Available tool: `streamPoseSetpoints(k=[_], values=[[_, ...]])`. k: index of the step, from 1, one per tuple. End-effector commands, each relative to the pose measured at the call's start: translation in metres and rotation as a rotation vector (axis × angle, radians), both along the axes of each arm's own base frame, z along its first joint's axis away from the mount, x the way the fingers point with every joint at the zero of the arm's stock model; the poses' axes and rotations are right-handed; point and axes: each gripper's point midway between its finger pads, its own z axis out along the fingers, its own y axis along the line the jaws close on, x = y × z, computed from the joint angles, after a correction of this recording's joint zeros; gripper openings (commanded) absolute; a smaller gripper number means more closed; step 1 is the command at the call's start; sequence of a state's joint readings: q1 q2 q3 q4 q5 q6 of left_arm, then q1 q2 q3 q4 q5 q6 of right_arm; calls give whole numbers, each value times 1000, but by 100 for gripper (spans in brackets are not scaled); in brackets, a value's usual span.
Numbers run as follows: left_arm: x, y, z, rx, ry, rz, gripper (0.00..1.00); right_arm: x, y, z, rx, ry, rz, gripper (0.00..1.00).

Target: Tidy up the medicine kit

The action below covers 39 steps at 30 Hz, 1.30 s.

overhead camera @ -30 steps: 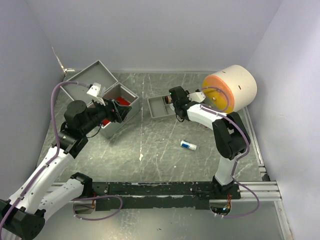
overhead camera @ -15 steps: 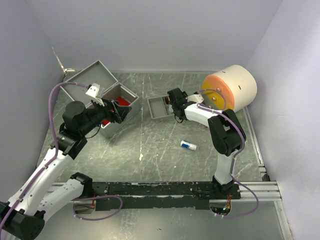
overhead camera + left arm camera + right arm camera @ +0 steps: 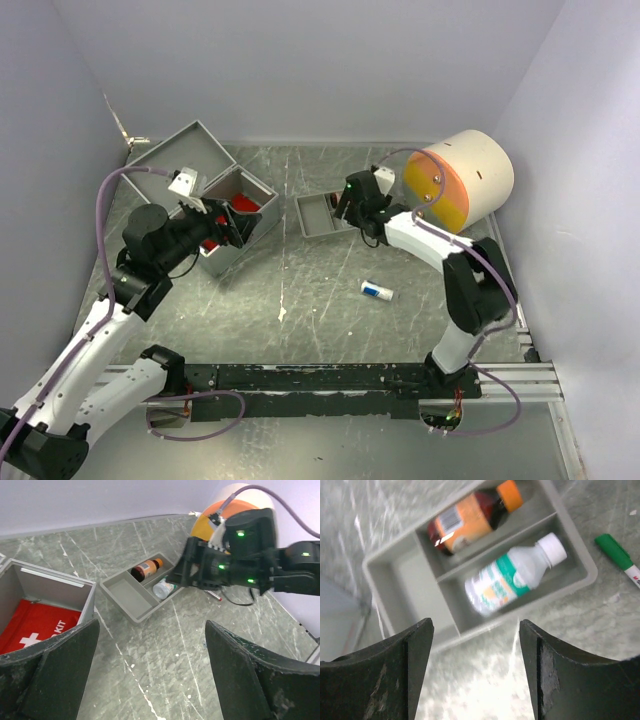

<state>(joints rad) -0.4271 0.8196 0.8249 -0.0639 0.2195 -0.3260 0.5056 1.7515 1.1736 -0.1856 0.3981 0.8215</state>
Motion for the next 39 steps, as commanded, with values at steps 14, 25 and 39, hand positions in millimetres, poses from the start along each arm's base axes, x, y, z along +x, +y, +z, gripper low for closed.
streamPoseSetpoints(k=[14,25,39], values=[[-7,31,26,-47,-117,143,99,-128,-33,7,-141,143,435,71],[-3,5,13,-71,-34,30,88,-154,-40,-20,-93,203,404,92],[-3,-1,7,-84,-37,-3,86,-174,-46,-49,-109,322,411,93]])
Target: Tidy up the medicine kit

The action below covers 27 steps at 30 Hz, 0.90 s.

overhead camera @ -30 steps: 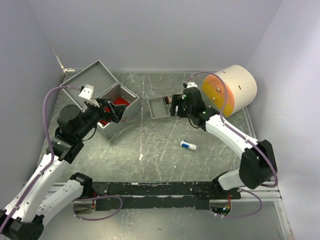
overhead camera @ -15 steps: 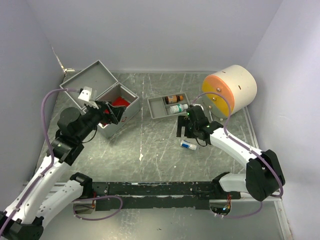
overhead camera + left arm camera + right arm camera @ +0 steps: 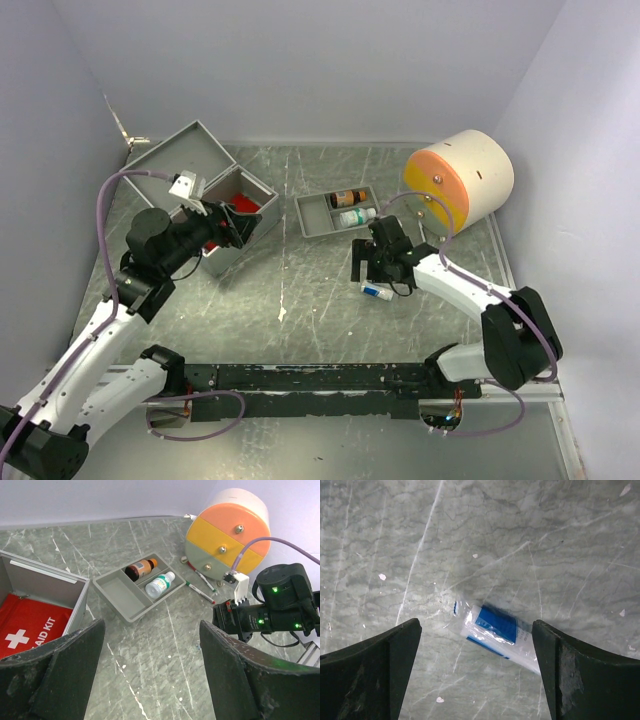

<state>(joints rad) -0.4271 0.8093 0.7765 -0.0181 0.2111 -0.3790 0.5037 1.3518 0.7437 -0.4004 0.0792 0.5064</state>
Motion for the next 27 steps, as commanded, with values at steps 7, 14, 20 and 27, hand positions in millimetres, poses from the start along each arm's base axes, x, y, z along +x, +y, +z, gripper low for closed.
streamPoseSetpoints(k=[7,14,20,27], values=[[-4,-1,13,-34,-55,-20,86,-42,14,-12,149,111,24,94],[-6,0,12,-32,-52,-17,86,-54,38,6,322,191,-47,87],[-6,2,13,-36,-54,-8,85,-41,17,4,226,126,-151,76],[-6,4,13,-60,-53,7,84,-40,8,-8,138,47,-234,68]])
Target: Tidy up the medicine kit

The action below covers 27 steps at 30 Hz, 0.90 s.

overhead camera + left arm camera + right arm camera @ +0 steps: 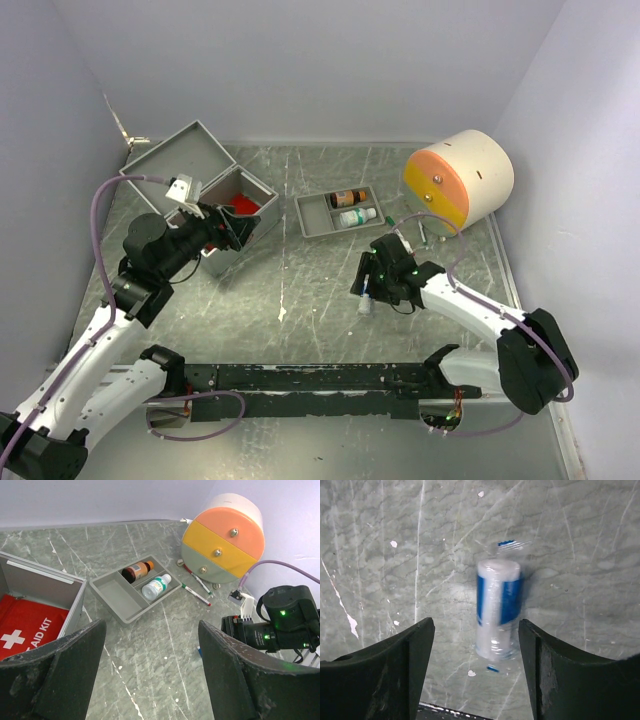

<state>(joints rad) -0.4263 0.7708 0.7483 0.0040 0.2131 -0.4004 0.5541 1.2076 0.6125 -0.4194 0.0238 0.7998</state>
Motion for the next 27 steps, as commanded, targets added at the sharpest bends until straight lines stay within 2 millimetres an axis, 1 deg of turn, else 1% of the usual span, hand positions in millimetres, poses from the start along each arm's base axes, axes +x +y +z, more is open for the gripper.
streamPoseSetpoints(k=[1,3,6,10,13,14,16,18,21,22,24,25,27], values=[[0,2,10,-29,-35,8,84,3,-4,-6,-48,-30,-64,68],[0,2,9,-26,-31,9,84,-1,-4,-11,-58,-10,-72,64],[0,3,9,-24,-31,16,84,-5,-13,-21,-90,3,-121,57],[0,4,10,-27,-35,20,84,-8,-19,-25,-110,-3,-136,52],[0,4,10,-26,-35,20,84,-7,-20,-24,-121,-5,-125,50],[0,4,10,-25,-36,18,84,-7,-19,-24,-119,-6,-122,48],[0,4,9,-27,-33,19,84,-8,-17,-26,-108,-4,-115,44],[0,5,9,-27,-33,21,84,-10,-15,-30,-95,2,-107,43],[0,4,9,-27,-31,20,84,-11,-18,-37,-109,9,-108,41],[0,4,8,-26,-29,20,84,-10,-19,-38,-122,7,-111,39],[0,4,8,-25,-25,19,84,-8,-19,-39,-128,1,-99,28],[0,4,7,-27,-22,19,84,-7,-18,-38,-126,-9,-91,25],[1,3,6,-31,-15,20,84,-1,-15,-33,-117,-35,-82,23]])
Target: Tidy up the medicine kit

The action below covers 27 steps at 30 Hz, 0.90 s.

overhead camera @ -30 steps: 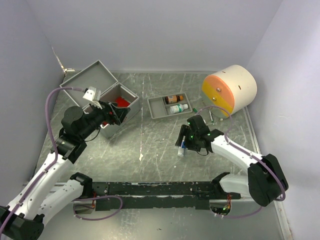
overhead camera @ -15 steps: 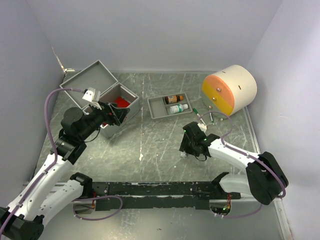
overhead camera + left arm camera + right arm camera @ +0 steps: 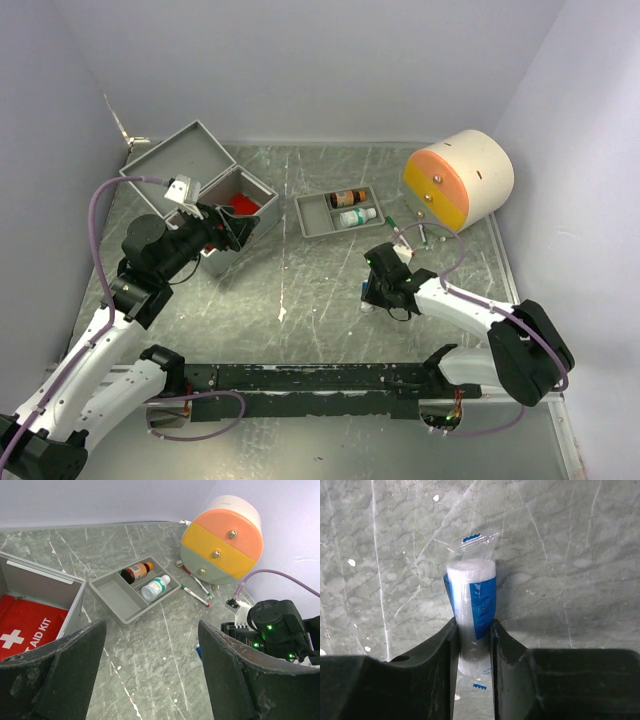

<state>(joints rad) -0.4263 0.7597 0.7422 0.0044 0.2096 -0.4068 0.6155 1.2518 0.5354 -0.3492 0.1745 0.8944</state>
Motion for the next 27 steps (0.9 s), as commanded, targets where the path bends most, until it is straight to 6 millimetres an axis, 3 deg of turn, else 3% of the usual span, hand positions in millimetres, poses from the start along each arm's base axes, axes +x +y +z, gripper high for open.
streamPoseSetpoints(k=[1,8,14,21,27], values=[[2,2,5,-25,-12,18,84,7,0,1,-22,-37,24,23],[5,4,2,-20,4,33,84,53,35,46,49,-177,90,22],[12,9,-6,-43,40,79,84,111,79,80,92,-297,163,22],[16,23,-9,-20,60,152,85,181,120,85,14,-375,269,23],[15,21,-10,-17,66,139,86,218,141,71,-32,-409,338,23]])
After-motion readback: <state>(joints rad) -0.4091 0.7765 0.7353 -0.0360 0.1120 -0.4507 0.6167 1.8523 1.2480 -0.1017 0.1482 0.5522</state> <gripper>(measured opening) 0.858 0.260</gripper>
